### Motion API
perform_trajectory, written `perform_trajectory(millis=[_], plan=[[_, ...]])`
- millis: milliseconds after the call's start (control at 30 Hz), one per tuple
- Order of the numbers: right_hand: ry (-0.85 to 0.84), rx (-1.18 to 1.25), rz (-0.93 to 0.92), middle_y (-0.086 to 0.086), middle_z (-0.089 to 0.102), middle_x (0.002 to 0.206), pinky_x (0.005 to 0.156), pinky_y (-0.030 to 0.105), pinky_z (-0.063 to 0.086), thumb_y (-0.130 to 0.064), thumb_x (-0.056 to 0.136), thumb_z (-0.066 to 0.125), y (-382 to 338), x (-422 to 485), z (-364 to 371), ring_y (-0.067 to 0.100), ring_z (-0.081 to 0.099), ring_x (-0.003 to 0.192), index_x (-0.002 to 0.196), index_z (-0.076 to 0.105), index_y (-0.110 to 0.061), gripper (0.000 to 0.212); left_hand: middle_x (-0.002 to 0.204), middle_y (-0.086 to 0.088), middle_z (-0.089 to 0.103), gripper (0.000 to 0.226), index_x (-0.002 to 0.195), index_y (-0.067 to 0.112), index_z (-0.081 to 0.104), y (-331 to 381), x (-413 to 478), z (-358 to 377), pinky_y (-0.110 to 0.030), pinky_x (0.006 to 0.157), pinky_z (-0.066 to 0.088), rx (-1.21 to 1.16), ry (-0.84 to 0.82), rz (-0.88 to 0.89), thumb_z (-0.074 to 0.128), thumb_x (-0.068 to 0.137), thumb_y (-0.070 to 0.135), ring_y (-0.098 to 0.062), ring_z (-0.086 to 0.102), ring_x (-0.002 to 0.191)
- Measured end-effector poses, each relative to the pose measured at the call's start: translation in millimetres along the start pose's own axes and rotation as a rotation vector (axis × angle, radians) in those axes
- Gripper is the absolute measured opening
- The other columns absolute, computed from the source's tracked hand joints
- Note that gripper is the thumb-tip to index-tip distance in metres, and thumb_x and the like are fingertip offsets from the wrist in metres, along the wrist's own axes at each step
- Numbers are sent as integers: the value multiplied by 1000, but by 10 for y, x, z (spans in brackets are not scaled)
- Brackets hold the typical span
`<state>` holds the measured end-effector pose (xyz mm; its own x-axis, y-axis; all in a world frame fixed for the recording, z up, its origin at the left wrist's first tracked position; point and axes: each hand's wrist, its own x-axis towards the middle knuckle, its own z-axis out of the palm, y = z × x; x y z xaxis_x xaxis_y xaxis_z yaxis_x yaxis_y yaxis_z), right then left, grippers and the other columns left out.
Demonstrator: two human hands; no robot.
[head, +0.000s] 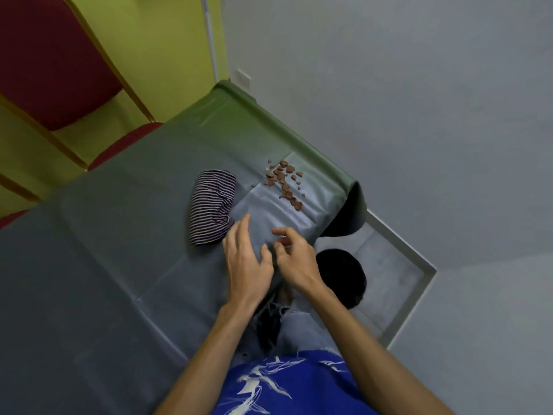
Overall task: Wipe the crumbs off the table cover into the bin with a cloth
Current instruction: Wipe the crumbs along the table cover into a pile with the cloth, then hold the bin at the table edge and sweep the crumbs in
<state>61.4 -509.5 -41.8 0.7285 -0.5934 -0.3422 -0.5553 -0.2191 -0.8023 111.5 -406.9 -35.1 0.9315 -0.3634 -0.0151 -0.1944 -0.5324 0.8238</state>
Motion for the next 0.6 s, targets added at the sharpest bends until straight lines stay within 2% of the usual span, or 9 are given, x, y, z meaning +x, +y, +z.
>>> perform_trajectory(millis=[67,167,267,367,467,600], plan=[[49,49,43,-7,68,100,82,21,49,-17,99,55,143,-115,-95,5,64,92,121,64,-24,25,144,-5,41,66,147,17,39,-10,-99,105,-42,110,40,-25,-76,18,62,86,6,-21,41,133],[95,78,96,-11,68,93,81,20,51,-15,97,56,386,-249,-237,2,64,88,117,65,-25,24,138,-2,45,60,144,18,42,-33,-234,258,-44,102,47,-11,-163,39,59,88,8,-19,50,125],[113,76,122,-13,65,84,68,8,44,-14,97,56,563,-344,-317,-5,61,79,115,64,-26,24,133,-1,48,55,142,16,45,-38,-343,372,-43,100,49,-1,-232,32,58,89,8,-17,52,121],[141,103,143,-14,65,81,66,8,43,-13,97,56,746,-410,-479,-7,60,76,115,65,-27,24,133,-1,48,53,141,16,46,9,-450,578,-41,101,48,22,-328,5,58,90,9,-14,51,121],[138,131,167,-10,65,82,64,8,45,-13,98,55,932,-475,-649,-3,61,75,116,65,-28,25,137,1,46,53,142,19,45,52,-532,801,-39,102,47,63,-413,-29,57,91,12,-12,49,123],[142,154,193,-10,68,84,67,10,44,-12,98,53,1201,-517,-909,-2,62,76,117,64,-28,26,139,-3,47,53,143,19,45,160,-645,1103,-37,105,46,106,-490,-87,57,92,12,-15,49,125]])
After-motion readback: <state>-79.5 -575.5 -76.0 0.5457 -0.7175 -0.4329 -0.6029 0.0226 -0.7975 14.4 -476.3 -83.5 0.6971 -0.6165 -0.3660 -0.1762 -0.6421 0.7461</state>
